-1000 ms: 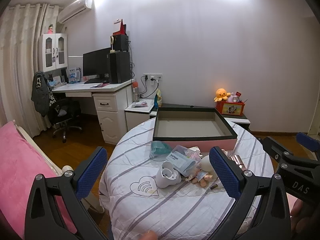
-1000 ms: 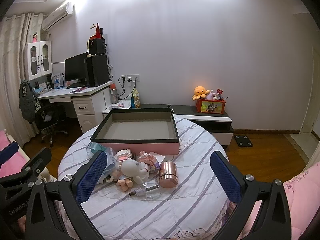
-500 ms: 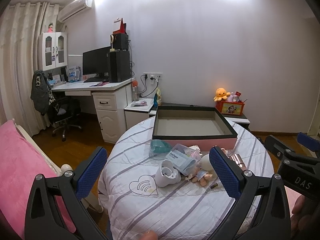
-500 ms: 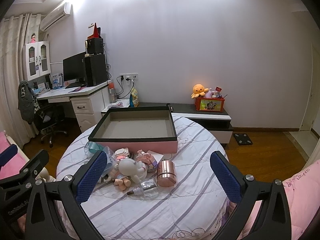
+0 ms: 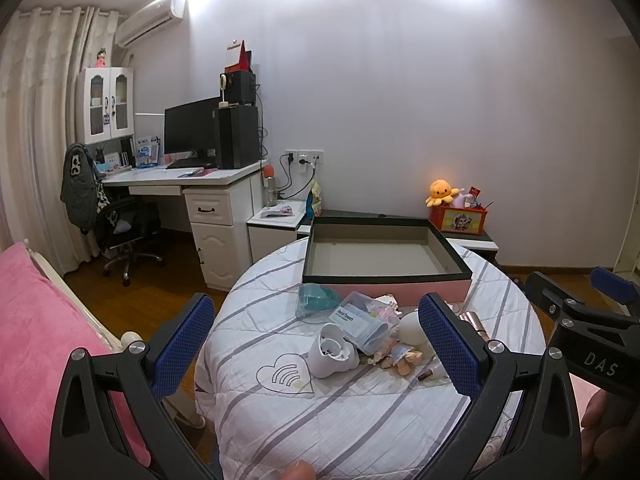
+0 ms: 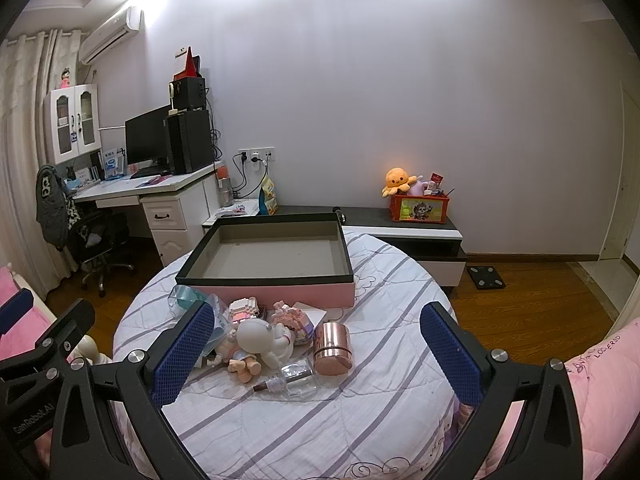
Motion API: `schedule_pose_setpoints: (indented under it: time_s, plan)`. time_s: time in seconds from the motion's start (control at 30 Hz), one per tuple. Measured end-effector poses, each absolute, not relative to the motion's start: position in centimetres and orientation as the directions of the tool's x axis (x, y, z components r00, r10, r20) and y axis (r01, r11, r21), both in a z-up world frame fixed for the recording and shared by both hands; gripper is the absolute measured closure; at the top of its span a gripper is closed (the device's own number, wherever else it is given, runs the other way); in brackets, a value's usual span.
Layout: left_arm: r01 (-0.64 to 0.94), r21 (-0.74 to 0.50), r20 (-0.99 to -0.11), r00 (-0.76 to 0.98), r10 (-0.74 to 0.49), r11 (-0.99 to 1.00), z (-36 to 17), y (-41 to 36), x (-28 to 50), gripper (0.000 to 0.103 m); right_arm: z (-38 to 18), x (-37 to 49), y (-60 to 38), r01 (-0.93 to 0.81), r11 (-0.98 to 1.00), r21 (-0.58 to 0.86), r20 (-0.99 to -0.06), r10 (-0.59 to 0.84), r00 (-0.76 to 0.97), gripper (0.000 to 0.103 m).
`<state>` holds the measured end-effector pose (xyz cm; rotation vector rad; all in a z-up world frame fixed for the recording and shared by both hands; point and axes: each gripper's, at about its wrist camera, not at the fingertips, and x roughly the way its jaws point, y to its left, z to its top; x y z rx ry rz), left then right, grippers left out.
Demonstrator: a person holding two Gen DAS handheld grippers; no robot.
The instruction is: Organize rigid objects
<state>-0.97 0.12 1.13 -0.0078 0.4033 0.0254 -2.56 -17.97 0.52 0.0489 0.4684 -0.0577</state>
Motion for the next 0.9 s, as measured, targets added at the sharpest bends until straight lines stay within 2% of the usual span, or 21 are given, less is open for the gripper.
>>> schedule_pose_setpoints:
  time_s: [0.9]
  plan:
    - [-0.022,-0.008,-0.384,0.923,0.018,1.000,1.22,-0.13,-0.87,0.000,0.44,-2.26,-18.10,0.073,0.997,0.035,-0.448,-0.050,0.893,0.000]
